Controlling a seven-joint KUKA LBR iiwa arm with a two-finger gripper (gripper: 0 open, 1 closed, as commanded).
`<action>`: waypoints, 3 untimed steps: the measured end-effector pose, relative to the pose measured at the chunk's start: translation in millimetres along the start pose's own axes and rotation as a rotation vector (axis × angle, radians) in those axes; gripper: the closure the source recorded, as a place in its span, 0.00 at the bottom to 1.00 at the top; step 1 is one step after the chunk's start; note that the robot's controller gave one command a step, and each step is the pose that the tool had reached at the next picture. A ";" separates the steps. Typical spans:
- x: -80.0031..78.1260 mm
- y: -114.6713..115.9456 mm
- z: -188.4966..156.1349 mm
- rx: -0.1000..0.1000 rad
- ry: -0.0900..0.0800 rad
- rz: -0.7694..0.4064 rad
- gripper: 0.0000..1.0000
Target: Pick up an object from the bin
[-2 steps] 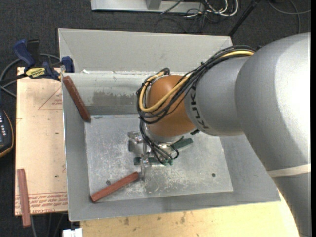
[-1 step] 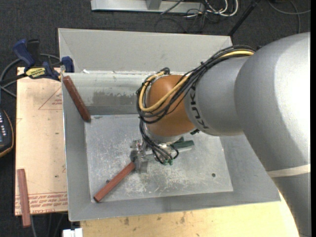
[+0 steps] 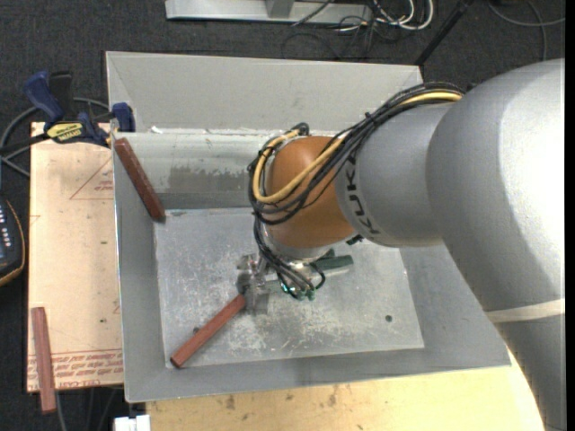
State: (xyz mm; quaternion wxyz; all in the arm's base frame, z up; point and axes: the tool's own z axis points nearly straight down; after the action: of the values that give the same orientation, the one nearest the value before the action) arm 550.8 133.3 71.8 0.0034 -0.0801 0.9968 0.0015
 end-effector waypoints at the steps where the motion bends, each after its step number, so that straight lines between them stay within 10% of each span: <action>1: 44.2 76.4 1.5 -0.002 0.009 0.045 0.00; 2: 42.0 71.4 1.4 0.000 0.006 0.054 1.00; 3: 29.3 86.1 -99.3 -0.001 -0.003 0.055 1.00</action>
Offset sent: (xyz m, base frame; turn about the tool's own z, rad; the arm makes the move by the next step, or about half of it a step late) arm -0.0530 0.0623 -0.0018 0.0541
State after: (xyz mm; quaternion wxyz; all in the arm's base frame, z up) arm 507.5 213.2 171.1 0.0048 -0.0524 0.9986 0.0023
